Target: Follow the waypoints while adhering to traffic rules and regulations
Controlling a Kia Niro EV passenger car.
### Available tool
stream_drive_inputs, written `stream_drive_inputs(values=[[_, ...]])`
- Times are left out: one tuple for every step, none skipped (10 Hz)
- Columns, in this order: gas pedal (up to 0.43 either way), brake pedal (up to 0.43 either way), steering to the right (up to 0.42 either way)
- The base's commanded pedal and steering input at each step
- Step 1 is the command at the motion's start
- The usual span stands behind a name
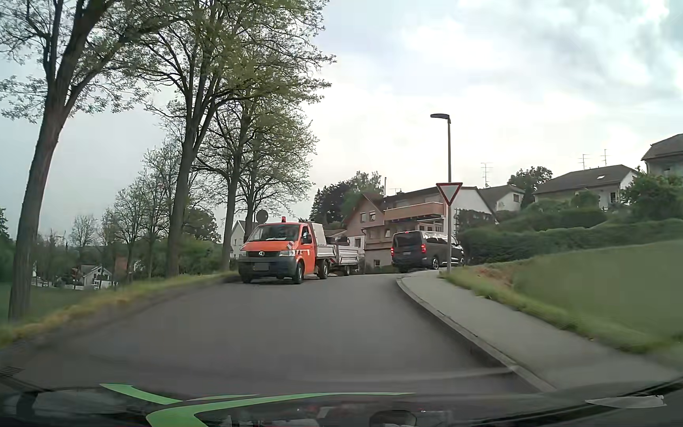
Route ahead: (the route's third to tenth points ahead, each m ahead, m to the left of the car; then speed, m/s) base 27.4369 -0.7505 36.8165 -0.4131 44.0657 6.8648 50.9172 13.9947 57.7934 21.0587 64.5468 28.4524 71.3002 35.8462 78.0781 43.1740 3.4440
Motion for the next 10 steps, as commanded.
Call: stream_drive_inputs(values=[[0.0,0.067,-0.03],[0.0,0.0,-0.03],[0.0,0.0,-0.03],[0.0,0.0,-0.03],[0.0,0.0,-0.03],[0.0,0.0,-0.029],[0.0,0.0,-0.027],[0.0,0.0,-0.021],[0.0,0.0,-0.017],[0.0,0.0,-0.016]])
